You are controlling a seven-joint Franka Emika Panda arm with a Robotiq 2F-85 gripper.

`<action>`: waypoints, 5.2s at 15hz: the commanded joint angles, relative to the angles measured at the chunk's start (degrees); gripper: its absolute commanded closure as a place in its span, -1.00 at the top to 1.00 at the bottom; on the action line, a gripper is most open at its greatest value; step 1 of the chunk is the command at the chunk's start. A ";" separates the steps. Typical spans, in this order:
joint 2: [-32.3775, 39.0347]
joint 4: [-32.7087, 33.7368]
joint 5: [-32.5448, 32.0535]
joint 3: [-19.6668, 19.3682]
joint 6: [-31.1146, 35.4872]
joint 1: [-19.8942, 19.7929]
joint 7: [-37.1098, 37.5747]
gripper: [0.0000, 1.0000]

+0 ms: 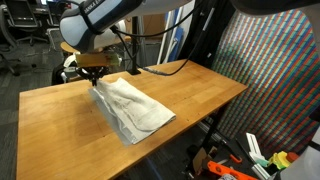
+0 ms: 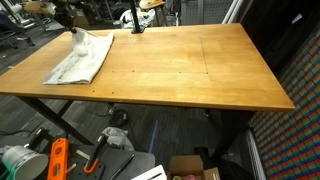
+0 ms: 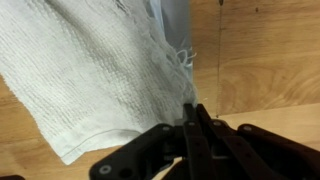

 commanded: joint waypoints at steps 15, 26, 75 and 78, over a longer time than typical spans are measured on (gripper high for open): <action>-18.76 -24.36 3.54 5.75 -5.94 -12.28 -32.78 1.00; -38.70 -60.07 4.73 7.23 6.78 -14.76 -45.35 1.00; -27.30 -49.87 -0.26 10.18 5.33 -6.25 -19.60 0.46; -26.93 -50.27 -1.29 9.33 7.04 -5.80 -17.06 -0.02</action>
